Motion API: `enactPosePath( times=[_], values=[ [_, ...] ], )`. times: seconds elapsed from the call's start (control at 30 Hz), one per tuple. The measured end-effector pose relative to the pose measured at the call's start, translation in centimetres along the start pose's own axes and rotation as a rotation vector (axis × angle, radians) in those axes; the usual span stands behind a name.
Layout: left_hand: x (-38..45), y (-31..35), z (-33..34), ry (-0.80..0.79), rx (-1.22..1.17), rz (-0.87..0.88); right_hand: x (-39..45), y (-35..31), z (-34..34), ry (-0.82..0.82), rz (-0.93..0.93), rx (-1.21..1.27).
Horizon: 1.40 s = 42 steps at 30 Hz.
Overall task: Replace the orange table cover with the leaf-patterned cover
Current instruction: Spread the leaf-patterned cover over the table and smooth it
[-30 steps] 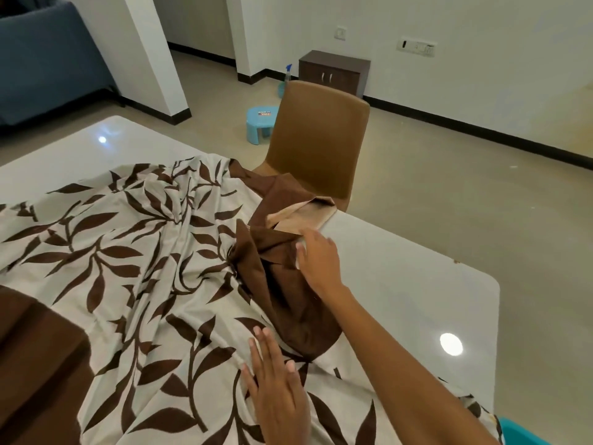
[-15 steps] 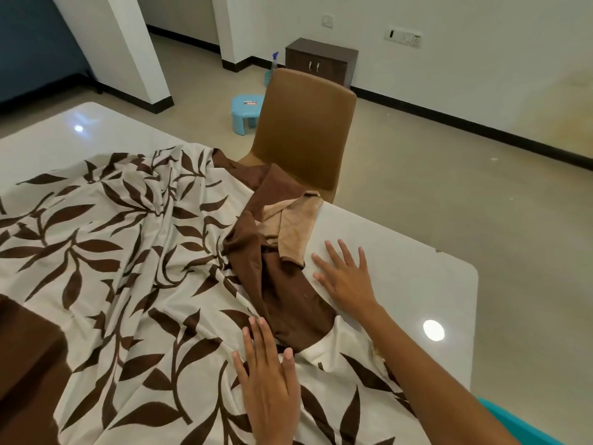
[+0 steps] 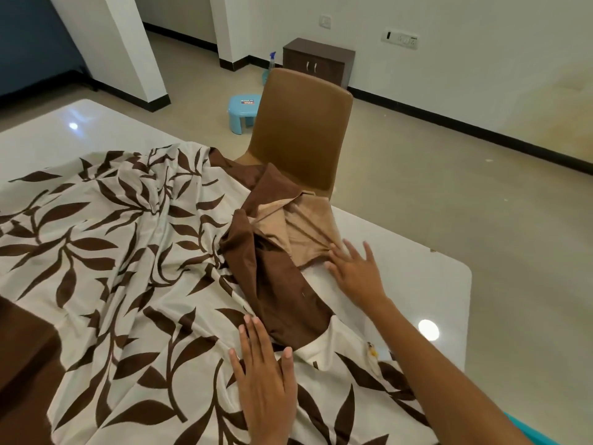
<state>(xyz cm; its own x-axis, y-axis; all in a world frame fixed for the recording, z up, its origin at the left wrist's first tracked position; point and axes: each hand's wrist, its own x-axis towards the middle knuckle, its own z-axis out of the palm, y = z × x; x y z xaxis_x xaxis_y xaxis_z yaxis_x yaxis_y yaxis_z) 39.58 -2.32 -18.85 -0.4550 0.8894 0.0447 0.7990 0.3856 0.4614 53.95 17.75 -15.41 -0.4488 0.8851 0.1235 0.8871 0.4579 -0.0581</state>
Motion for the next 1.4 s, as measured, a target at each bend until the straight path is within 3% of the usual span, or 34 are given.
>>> enactPosePath(
  times=[0.07,0.13,0.27,0.4,0.47,0.63,0.73,0.8,0.83,0.9,0.97,1.03,1.1,1.23,1.3,1.4],
  values=[
    [-0.1,-0.1,0.1,0.001,0.012,0.003,-0.3,2.4,-0.5,0.003,0.068,-0.059],
    [-0.1,0.0,0.2,-0.001,0.026,0.003,0.3,2.6,-1.2,0.106,0.135,-0.113],
    [-0.1,0.4,0.0,-0.008,0.031,-0.002,2.3,-3.5,-1.7,0.224,0.123,0.135],
    [-0.1,0.6,-0.4,-0.031,0.036,0.002,3.3,-10.0,-1.3,0.088,0.165,0.264],
    [-0.2,0.6,-0.5,-0.035,0.017,0.0,3.4,-10.5,-1.0,0.101,0.243,0.271],
    [-0.1,0.5,-0.7,-0.043,0.018,0.009,1.7,-3.6,-2.8,0.221,0.459,0.417],
    [0.0,0.3,-0.4,-0.045,0.06,0.02,-2.1,4.0,-4.7,0.209,0.773,0.168],
    [-0.1,0.1,-0.2,-0.041,0.08,0.031,-4.7,6.5,-5.5,0.308,0.94,0.147],
    [-0.1,0.0,-0.1,-0.036,0.085,0.038,-5.5,6.4,-5.6,0.372,0.928,0.186],
    [-0.2,0.1,-0.1,-0.04,0.088,0.056,-6.5,4.6,-4.8,0.416,0.716,0.169],
    [-0.3,0.4,-0.3,-0.068,0.089,0.11,-7.1,2.3,-3.6,0.246,0.547,0.144],
    [-0.5,0.7,-0.4,-0.107,0.097,0.196,-7.6,0.8,-2.6,-0.034,0.551,0.196],
    [-0.7,0.7,-0.5,-0.141,0.106,0.269,-8.9,1.6,-1.4,-0.196,0.563,0.115],
    [-0.8,0.4,-0.3,-0.182,0.122,0.316,-10.9,7.5,-1.3,-0.194,0.654,-0.004],
    [-0.8,0.4,-0.2,-0.185,0.13,0.314,-11.1,10.4,-2.7,-0.281,0.744,-0.053],
    [-0.9,0.5,-0.2,-0.188,0.134,0.319,-10.6,10.2,-4.3,-0.276,0.769,-0.218]
  ],
)
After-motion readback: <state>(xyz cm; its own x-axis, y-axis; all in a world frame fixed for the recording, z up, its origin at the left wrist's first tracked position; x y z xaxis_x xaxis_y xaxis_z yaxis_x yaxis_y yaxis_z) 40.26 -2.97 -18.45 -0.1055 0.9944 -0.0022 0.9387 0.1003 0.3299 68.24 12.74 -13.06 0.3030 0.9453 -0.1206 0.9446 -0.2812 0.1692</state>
